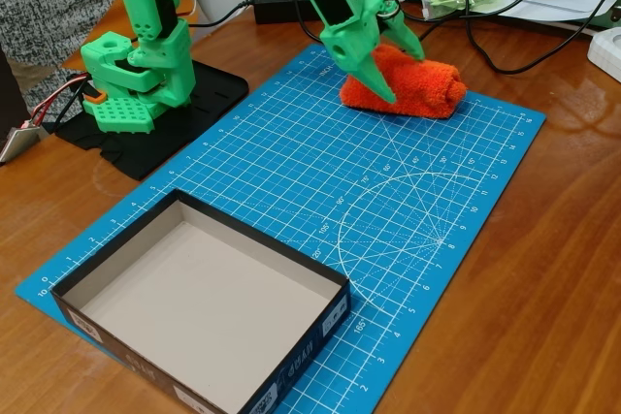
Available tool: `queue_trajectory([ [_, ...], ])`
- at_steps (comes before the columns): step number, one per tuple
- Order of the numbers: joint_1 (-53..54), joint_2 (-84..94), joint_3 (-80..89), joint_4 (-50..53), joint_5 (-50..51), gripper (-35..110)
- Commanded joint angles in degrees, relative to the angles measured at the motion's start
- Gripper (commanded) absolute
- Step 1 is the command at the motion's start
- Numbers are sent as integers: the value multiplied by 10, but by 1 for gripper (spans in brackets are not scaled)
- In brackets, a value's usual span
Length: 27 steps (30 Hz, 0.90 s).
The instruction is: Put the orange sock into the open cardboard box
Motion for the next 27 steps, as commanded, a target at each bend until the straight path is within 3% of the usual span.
queue_trajectory([
  [1,-24,-1,10,-33,-17,39],
  [11,-78,-115,-70,-83,62,44],
  [17,-83,-161,-83,-98,98,0],
  [24,-25,-46,-80,-105,229,0],
  [27,21,53,-95,-57,270,0],
])
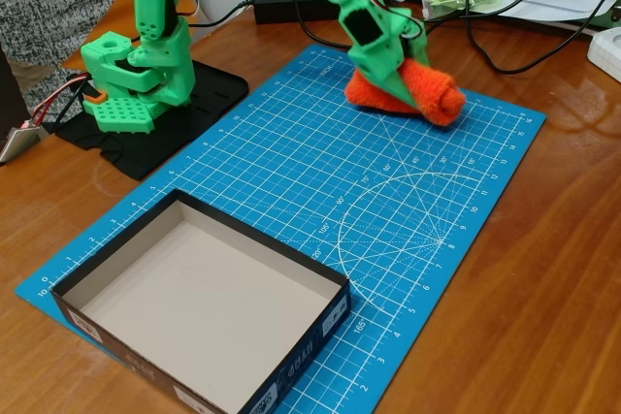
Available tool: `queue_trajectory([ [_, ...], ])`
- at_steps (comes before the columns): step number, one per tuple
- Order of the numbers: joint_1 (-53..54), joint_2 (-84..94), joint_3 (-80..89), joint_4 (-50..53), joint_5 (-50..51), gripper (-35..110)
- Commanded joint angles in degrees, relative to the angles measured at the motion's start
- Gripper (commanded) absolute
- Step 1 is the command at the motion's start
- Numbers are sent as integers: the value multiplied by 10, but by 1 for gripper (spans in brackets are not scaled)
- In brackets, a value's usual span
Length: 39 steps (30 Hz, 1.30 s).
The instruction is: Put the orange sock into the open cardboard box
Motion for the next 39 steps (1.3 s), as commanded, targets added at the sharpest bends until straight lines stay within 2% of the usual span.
queue_trajectory([
  [1,60,142,-38,62,40,0],
  [7,327,248,-56,123,56,0],
  [11,523,224,-47,86,23,0],
  [14,606,151,-57,25,-20,0],
  [17,629,66,-87,-24,-82,0],
  [23,657,-42,-137,-17,-190,0],
  [27,630,-66,-125,-14,-242,0],
  [39,575,-62,-86,86,-608,0],
])
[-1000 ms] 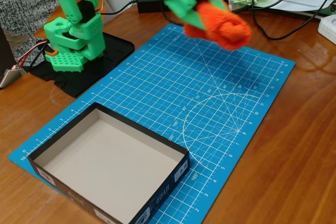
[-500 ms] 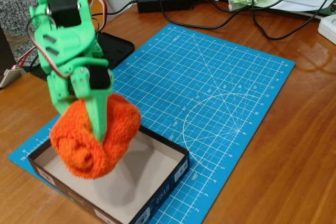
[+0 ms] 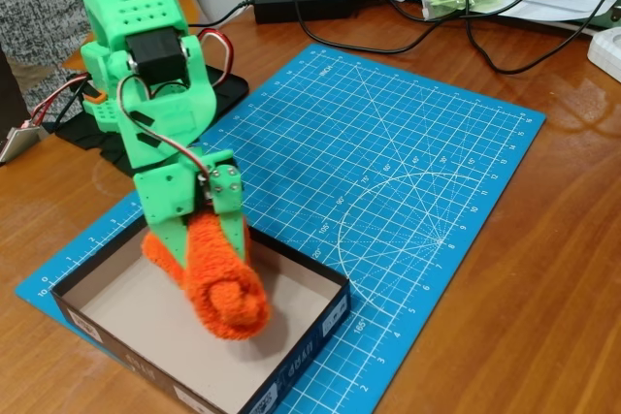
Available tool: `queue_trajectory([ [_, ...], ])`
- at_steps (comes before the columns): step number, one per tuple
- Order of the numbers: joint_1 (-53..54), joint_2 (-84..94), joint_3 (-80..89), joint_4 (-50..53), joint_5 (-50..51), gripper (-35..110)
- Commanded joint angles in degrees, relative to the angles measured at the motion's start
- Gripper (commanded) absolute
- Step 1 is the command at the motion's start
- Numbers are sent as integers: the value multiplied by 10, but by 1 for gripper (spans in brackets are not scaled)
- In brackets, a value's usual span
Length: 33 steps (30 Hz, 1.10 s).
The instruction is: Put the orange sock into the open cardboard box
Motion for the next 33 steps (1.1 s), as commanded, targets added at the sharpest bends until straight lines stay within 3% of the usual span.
queue_trajectory([
  [1,5,12,9,45,-102,0],
  [13,40,5,15,3,-146,4],
  [18,45,14,22,1,-159,16],
  [20,47,24,38,-1,-192,37],
  [25,45,55,91,-36,-213,37],
  [33,37,85,94,-69,-155,40],
])
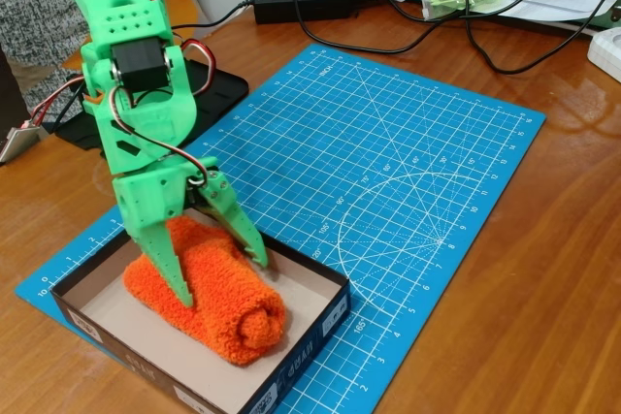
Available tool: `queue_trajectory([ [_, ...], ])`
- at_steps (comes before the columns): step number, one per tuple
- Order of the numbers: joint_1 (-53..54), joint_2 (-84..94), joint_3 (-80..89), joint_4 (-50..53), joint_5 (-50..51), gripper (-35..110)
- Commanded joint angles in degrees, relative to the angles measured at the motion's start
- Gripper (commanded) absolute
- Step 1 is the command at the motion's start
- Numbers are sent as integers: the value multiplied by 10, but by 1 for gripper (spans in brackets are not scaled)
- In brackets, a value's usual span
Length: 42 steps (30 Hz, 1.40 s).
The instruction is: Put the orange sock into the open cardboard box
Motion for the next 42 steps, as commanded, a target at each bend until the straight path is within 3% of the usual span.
queue_trajectory([
  [1,-2,53,5,-7,18,40],
  [6,-12,121,29,-9,55,40],
  [11,-81,332,139,18,171,40],
  [19,-359,719,270,306,553,40],
  [21,-396,796,336,330,636,40],
  [24,-403,923,466,307,728,22],
  [27,-386,1093,602,294,882,8],
  [29,-381,1091,632,303,942,4],
  [42,-376,1091,700,336,949,0],
])
